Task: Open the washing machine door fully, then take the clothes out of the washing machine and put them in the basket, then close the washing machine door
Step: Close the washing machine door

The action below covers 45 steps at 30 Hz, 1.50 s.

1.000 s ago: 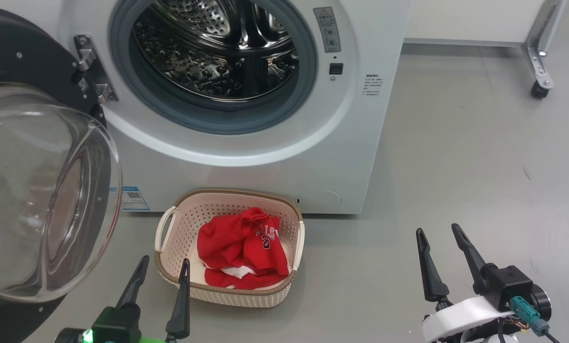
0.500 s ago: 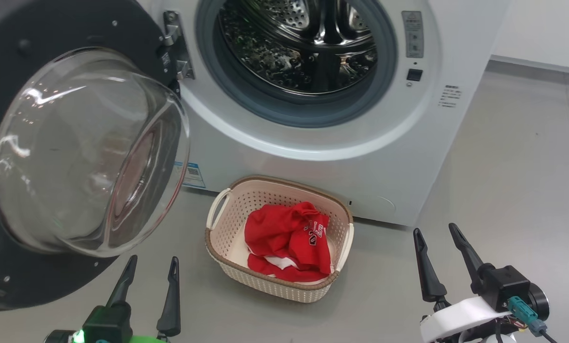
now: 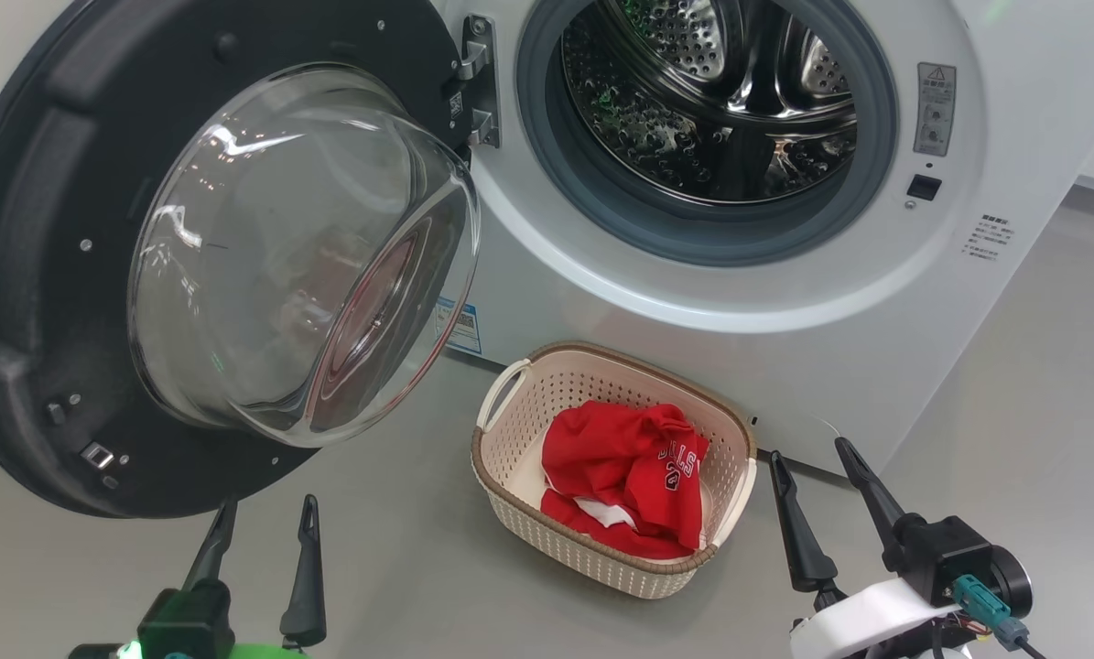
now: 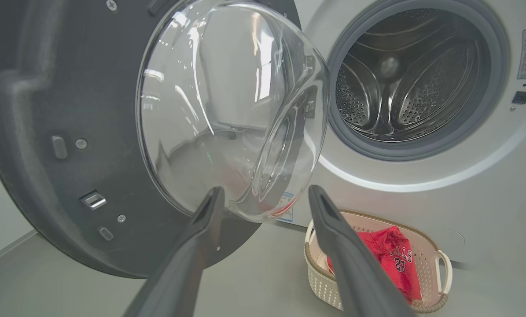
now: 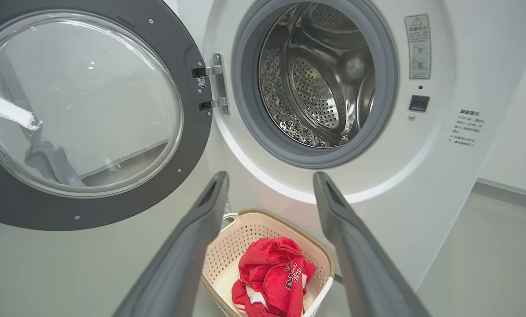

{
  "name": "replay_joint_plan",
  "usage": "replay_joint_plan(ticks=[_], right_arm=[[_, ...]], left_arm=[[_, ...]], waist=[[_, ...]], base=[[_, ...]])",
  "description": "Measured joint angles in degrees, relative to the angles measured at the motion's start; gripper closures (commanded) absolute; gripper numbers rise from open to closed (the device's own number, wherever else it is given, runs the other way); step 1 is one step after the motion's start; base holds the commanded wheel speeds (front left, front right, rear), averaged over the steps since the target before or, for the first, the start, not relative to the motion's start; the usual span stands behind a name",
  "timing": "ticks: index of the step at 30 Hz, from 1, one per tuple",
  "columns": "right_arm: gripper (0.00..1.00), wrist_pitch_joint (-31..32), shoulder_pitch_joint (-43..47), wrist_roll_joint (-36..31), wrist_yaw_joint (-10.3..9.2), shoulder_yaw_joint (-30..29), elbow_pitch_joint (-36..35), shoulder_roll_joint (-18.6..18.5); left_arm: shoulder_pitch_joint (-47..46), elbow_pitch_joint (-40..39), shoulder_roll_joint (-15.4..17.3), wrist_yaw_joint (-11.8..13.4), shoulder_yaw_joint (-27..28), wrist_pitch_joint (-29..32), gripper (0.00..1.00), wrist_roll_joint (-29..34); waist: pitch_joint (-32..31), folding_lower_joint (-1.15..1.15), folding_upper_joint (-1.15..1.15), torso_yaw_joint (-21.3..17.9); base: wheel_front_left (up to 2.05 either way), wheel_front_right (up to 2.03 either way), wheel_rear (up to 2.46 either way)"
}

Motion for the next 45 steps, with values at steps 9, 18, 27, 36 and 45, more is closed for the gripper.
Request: replay_joint_plan(ticks=[9, 18, 27, 36, 45], right_arm=[[0.0, 0.0, 0.0, 0.01, 0.01, 0.78, 0.55, 0.07], [0.0, 0.0, 0.0, 0.03, 0.0, 1.01, 0.74, 0.07], [0.0, 0.0, 0.0, 0.1, -0.09, 1.02, 0.98, 0.07], [0.0, 0.0, -0.01, 0.63, -0.25, 1.07, 0.79, 0.08], [0.0, 0.0, -0.02, 1.68, -0.48, 0.46, 0.31, 0.1]], left_arm=[[0.98, -0.3, -0.01, 0.33, 0.32, 0.35, 0.0, 0.01], [0.98, -0.67, -0.01, 0.45, 0.3, 0.86, 0.65, 0.01], [1.05, -1.16, -0.03, 0.45, 0.05, 1.35, 1.0, -0.34], [1.06, -5.04, -0.49, -2.63, 2.08, 1.7, 1.0, -19.23], [0.75, -15.07, -0.58, -4.81, 2.82, -3.93, 1.0, -51.7]], waist=[[-0.88, 0.0, 0.0, 1.04], [-1.07, 0.0, 0.0, 1.07], [-1.26, 0.0, 0.0, 1.33], [-1.08, 0.0, 0.0, 1.69], [0.14, 0.0, 0.0, 2.45]], base=[[0.0, 0.0, 0.0], [0.0, 0.0, 0.0], [0.0, 0.0, 0.0], [0.0, 0.0, 0.0], [0.0, 0.0, 0.0]])
